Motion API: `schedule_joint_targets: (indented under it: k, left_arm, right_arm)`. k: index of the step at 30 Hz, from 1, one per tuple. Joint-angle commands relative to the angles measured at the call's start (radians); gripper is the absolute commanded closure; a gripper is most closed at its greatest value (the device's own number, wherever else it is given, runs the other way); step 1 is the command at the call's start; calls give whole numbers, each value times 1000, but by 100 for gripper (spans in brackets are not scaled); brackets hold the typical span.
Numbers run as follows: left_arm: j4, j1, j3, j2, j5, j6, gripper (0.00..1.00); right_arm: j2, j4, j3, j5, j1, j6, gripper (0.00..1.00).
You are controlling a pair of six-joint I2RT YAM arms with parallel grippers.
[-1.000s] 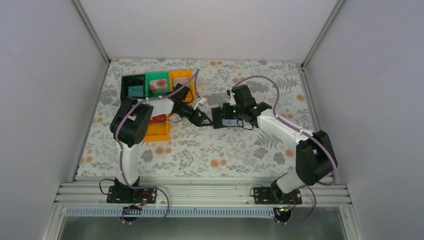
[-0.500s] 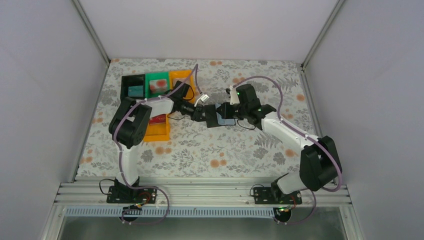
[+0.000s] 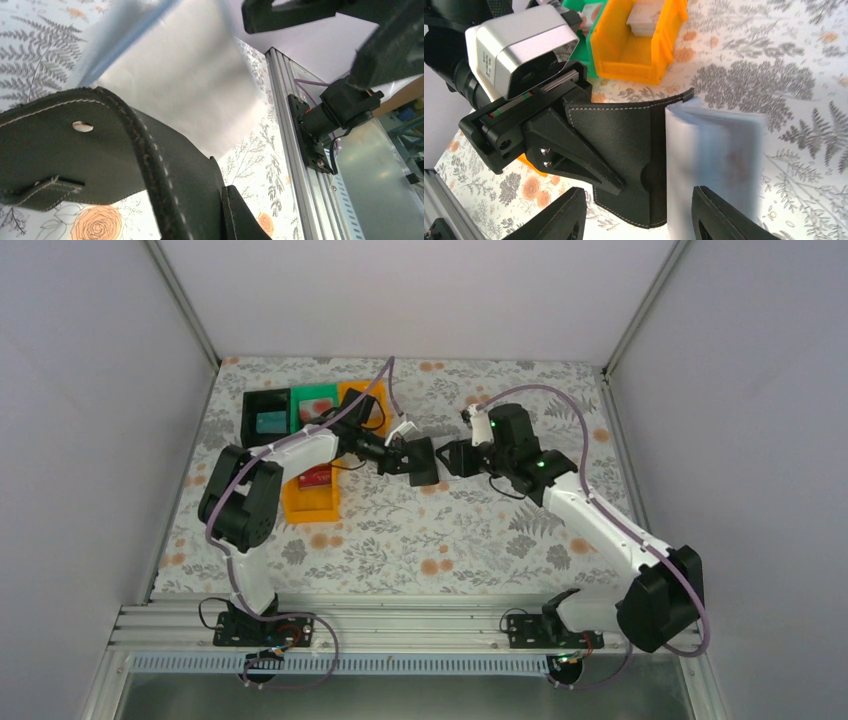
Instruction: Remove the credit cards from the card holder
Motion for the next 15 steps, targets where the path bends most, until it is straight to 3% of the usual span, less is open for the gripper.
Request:
schedule_joint_targets:
  k: [1,9,15]
  left_arm:
    - [-111,-12,67,-50,39,187,98]
    - [-220,-21,99,-64,8,335,98]
    - [-467,-69,220,-124,-236,650,98]
  right_arm:
    - [-50,-48,42,59,-4,-92,46]
    - [-138,28,-42,-52,-84,-144,35]
    - [-194,145,-130,-345,-318,-145,21]
